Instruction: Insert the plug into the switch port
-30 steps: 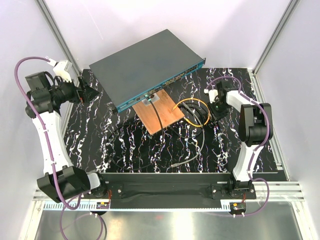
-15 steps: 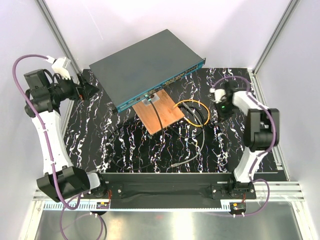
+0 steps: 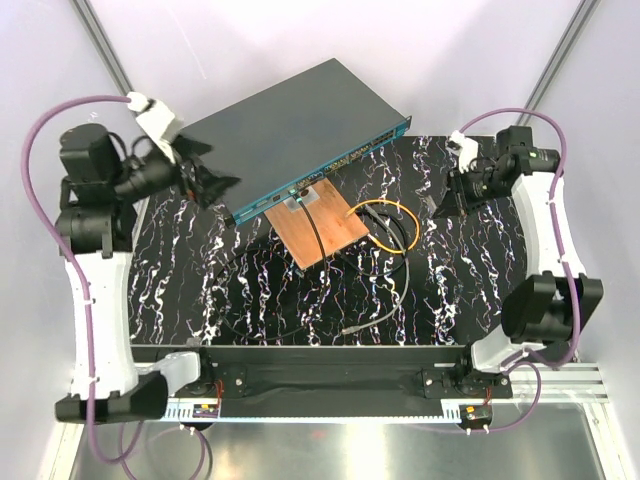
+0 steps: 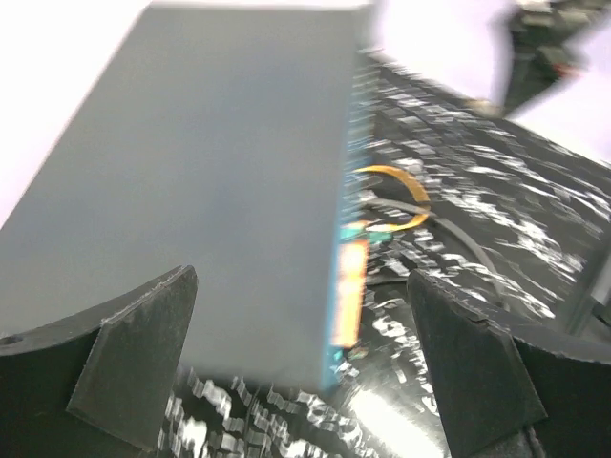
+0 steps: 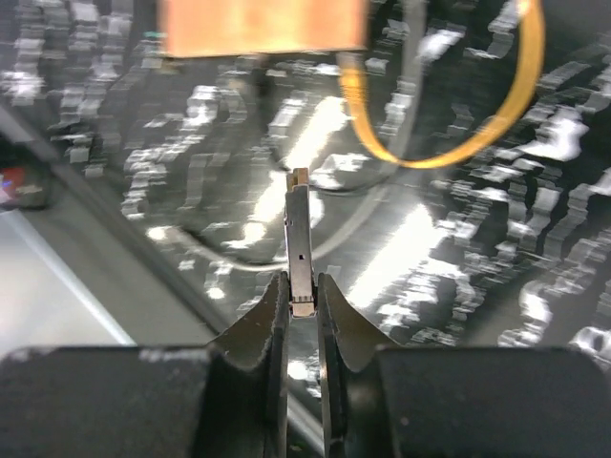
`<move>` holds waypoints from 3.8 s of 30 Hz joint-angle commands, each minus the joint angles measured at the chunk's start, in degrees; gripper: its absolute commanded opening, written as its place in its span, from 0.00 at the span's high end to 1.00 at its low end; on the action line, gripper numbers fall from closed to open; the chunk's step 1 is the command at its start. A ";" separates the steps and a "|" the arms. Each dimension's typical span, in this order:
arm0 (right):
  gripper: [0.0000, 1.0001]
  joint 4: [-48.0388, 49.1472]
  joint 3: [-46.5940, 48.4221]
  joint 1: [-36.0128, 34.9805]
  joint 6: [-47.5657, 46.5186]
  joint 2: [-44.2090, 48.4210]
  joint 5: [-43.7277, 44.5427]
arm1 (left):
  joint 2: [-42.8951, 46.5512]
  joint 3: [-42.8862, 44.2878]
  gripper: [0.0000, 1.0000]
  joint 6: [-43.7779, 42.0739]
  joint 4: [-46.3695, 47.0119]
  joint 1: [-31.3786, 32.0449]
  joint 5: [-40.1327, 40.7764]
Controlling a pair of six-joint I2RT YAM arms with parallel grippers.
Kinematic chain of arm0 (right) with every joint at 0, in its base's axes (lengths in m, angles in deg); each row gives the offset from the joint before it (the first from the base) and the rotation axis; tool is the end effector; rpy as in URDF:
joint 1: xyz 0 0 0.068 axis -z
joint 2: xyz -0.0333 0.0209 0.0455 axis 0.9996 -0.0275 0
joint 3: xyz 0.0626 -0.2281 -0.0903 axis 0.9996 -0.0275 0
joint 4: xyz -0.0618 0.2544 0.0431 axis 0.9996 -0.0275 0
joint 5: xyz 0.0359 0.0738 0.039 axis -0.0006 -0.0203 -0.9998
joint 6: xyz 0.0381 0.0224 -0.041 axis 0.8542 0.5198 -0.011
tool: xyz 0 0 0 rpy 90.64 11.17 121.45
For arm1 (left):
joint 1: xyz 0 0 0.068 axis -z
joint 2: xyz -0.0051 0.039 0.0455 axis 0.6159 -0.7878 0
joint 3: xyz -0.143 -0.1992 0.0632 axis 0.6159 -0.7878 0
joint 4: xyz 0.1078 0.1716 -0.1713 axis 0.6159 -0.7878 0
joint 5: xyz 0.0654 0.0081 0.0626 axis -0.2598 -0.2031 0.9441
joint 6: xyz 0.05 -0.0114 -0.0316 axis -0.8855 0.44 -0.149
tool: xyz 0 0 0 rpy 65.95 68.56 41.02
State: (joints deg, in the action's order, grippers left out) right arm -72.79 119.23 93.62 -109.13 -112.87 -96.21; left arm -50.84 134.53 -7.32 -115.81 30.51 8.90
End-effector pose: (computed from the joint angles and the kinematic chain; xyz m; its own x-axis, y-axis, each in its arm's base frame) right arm 0.3136 -0.0003 0.3275 -0.7199 -0.3161 -0.6180 -0.5984 0.7337 0.3218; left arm 0.2121 -0.0086 0.4842 -0.0978 0.0869 -0.9914 0.7350 0.6779 -0.0131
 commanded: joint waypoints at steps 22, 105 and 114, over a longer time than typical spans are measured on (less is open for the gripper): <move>1.00 0.66 -8.11 -26.11 4.01 17.48 -15.11 | -8.31 -12.85 0.21 23.70 24.00 50.66 5.11; 0.61 34.23 -13.03 -39.47 -12.07 27.50 12.21 | -10.25 -16.81 1.00 75.48 36.58 45.65 19.61; 1.00 35.19 -13.29 -40.70 -10.58 27.50 15.47 | -11.04 -16.45 0.81 75.74 35.52 45.65 20.22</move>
State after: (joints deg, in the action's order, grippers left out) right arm -40.92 105.94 53.73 -119.73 -86.14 -82.88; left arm -61.51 116.19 67.57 -81.18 76.13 29.09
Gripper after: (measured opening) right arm 0.191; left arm 0.102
